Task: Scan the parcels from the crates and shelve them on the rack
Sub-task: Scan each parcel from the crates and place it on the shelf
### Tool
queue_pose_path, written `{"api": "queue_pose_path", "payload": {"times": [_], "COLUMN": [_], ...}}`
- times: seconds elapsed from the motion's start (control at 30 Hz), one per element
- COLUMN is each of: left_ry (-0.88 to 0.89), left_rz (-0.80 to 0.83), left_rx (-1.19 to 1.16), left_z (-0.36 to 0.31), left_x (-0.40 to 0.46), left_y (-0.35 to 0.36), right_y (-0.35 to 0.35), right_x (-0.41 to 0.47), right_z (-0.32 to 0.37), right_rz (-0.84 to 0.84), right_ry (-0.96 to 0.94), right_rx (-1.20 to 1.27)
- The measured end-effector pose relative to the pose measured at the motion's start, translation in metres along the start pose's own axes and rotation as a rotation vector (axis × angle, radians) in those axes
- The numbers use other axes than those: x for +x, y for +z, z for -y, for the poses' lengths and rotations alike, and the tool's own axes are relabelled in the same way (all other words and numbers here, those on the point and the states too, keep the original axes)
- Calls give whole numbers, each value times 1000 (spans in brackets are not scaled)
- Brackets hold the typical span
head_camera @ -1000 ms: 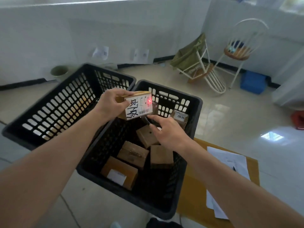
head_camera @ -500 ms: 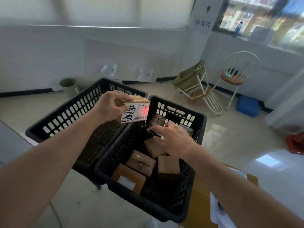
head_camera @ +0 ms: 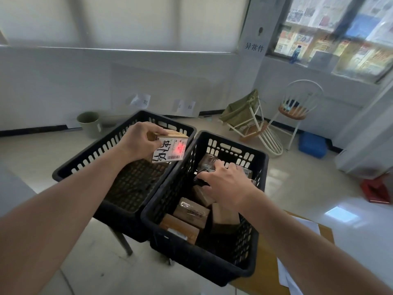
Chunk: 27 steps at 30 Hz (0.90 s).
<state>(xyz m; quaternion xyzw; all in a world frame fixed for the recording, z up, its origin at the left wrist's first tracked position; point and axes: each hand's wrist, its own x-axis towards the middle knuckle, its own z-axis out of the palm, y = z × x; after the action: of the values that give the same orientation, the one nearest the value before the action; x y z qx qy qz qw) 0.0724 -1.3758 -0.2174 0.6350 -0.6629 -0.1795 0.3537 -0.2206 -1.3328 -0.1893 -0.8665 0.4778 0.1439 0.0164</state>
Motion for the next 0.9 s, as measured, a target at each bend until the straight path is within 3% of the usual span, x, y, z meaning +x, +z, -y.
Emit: {"api": "queue_pose_path", "payload": {"times": [0.53,0.67,0.9], "left_ry": [27,-80,-270], "left_rz": [-42,-35,-95], "left_rx": [-19,-182,-503], "left_z": [8,3,-27], "left_x": [-43,-59,-112], "left_y": [-44,-57,-86], "right_y": [-12,-10,-12], "right_x": [-44,-45,-22], "right_z": [70,78,108], "right_rz": [35,-39,-351], "right_ry": [10,9,90], "right_rx": [201,487,1133]}}
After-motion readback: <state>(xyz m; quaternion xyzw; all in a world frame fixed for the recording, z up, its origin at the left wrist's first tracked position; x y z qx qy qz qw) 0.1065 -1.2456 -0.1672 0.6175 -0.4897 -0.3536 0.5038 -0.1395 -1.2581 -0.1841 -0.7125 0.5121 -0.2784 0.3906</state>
